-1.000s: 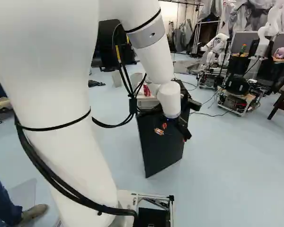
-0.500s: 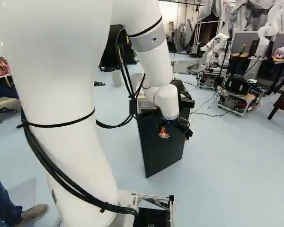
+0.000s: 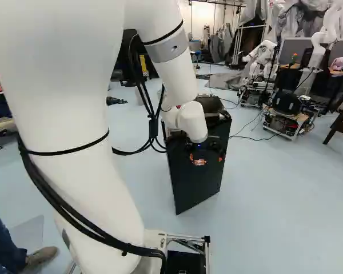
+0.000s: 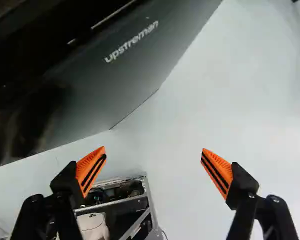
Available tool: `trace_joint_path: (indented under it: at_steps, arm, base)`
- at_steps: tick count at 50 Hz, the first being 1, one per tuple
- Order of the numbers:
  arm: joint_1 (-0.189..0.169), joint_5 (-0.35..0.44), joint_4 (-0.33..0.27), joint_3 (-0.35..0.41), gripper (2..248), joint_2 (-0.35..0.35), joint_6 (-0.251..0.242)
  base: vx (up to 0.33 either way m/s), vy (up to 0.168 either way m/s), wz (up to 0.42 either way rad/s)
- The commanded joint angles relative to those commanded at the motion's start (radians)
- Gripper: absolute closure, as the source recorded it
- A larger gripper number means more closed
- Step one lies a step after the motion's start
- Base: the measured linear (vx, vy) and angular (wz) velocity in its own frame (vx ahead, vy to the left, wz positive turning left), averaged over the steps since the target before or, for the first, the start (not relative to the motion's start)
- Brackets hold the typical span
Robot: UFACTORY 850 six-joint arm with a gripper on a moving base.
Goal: Grab a drink from the fridge
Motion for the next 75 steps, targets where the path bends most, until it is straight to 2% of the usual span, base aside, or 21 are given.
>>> trace_joint_path:
  at_steps: [11,18,75]
  arm:
    - [0.039,0.039,-0.072,-0.021,3,-0.017,0.0]
    - [0.059,0.054,-0.094,-0.029,3,-0.024,0.0]
    - [0.176,0.057,-0.099,-0.08,3,-0.066,0.0]
  base:
    - [0.0,0.0,0.0]
    - [0.0,0.0,0.0]
    - [0.0,0.0,0.0]
